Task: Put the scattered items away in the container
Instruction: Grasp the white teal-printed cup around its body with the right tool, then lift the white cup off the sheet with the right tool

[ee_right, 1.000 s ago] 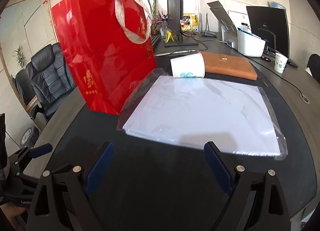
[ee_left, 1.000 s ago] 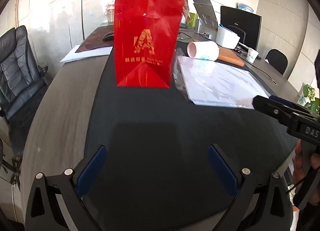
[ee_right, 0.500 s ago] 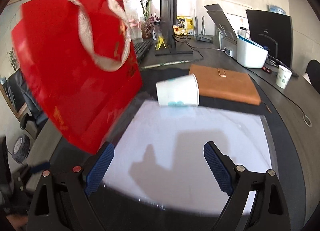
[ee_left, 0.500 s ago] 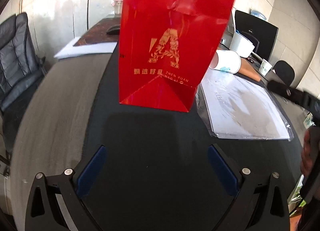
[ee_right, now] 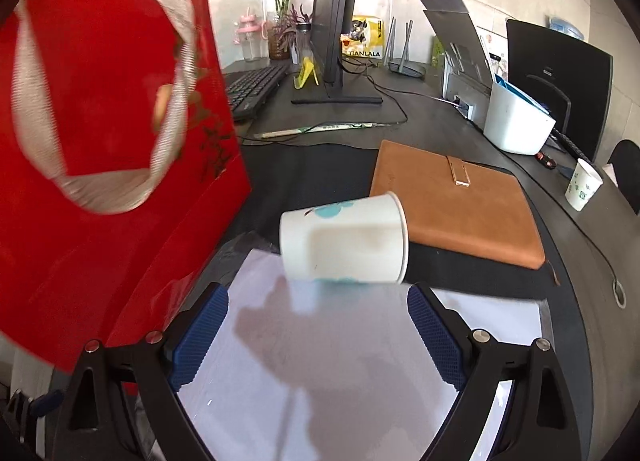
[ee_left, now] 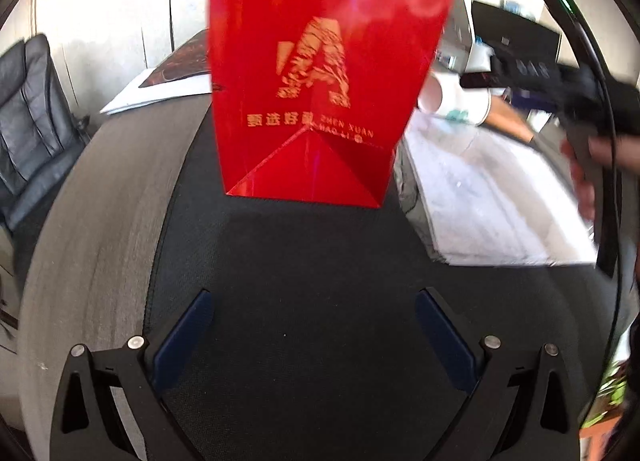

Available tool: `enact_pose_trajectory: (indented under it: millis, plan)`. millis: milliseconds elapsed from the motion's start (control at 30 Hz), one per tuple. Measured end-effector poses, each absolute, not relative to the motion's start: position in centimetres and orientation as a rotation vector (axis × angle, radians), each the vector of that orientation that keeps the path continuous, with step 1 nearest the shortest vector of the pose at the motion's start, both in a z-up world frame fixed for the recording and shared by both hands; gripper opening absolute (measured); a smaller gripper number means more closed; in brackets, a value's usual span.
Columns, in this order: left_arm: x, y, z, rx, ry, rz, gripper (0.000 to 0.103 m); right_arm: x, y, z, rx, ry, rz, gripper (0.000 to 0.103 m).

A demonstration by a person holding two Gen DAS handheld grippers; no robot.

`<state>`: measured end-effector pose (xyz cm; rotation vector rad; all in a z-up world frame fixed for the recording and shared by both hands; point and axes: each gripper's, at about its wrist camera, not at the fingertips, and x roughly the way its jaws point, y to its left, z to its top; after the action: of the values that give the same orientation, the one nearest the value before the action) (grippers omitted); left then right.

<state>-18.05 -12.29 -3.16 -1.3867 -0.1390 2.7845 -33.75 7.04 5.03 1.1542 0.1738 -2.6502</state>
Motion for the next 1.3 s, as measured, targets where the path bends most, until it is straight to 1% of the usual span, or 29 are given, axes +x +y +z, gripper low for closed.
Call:
enact_pose_trajectory:
  millis: [67,267,400,433,467,533,833,1000,1300]
  plan:
    - [-18.2,-11.9,-3.3,-1.406,-0.098,2.792,0.103,-34.6,6.7,4.8,1.166,0.197,-2.655,0.094]
    - [-17.9,-12.5,-3.2,-1.381,-0.151,2.783,0.103,-36.3,6.1,4.3,1.183,0.271,-2.669,0.094]
    - [-18.0,-12.3,-3.2,-1.386,-0.141,2.784,0.103,-37.3,5.9,3.9,1.194,0.311,-2.676,0.094]
    - [-17.9,-12.3,-3.2,-1.386,-0.139,2.784,0.103,-37.5,5.8,3.8,1.198,0.323,-2.684,0.096]
    - [-17.9,-12.3,-3.2,-1.386,-0.140,2.783,0.103,-37.7,5.8,3.7,1.195,0.343,-2.698,0.101]
    - [-17.9,-12.3,-3.3,-1.386,-0.139,2.784,0.103,-37.9,5.7,3.6,1.183,0.377,-2.714,0.101]
    - [-17.9,-12.3,-3.4,-1.385,-0.140,2.784,0.103,-39.3,6.9,4.1,1.158,0.408,-2.694,0.102]
    - [-17.8,-12.0,-3.4,-1.393,-0.124,2.787,0.103,-41.2,8.0,2.5,1.305,0.295,-2.601,0.103]
    - [-17.8,-11.8,-3.5,-1.393,-0.122,2.787,0.103,-42.3,7.1,1.0,1.300,0.272,-2.575,0.103]
